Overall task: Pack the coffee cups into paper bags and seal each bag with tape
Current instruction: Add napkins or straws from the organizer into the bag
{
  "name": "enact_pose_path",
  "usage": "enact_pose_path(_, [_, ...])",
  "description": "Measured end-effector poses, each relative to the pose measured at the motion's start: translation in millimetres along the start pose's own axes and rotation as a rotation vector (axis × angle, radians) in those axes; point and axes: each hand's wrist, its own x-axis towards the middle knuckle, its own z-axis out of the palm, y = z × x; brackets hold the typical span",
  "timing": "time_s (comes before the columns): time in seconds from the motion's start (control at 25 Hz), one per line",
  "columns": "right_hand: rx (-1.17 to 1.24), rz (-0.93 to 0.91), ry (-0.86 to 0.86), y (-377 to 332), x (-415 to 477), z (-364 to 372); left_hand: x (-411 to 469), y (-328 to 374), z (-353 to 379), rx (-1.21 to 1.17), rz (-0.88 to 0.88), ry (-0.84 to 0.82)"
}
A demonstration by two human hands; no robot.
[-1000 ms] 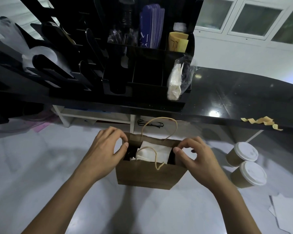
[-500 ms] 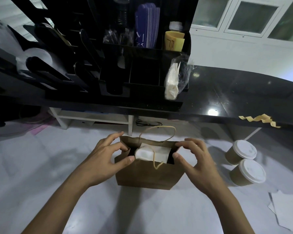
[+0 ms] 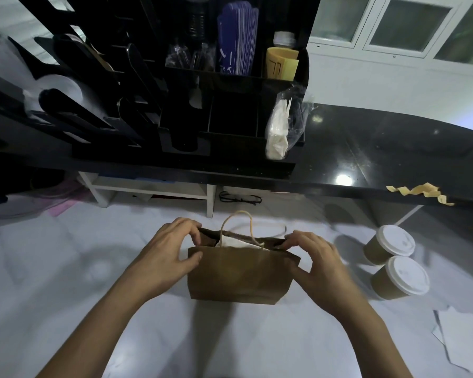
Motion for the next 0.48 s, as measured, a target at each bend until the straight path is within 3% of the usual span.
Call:
enact_pose_path(0.24, [0.086,0.128,0.061,1,-3,5,3,-3,12,-0.074,-0.038,0.016])
enact_pose_path(0.48, [0.039,0.065,0.104,9,-5,-4,8,4,27,-0.053,0.063,0.012])
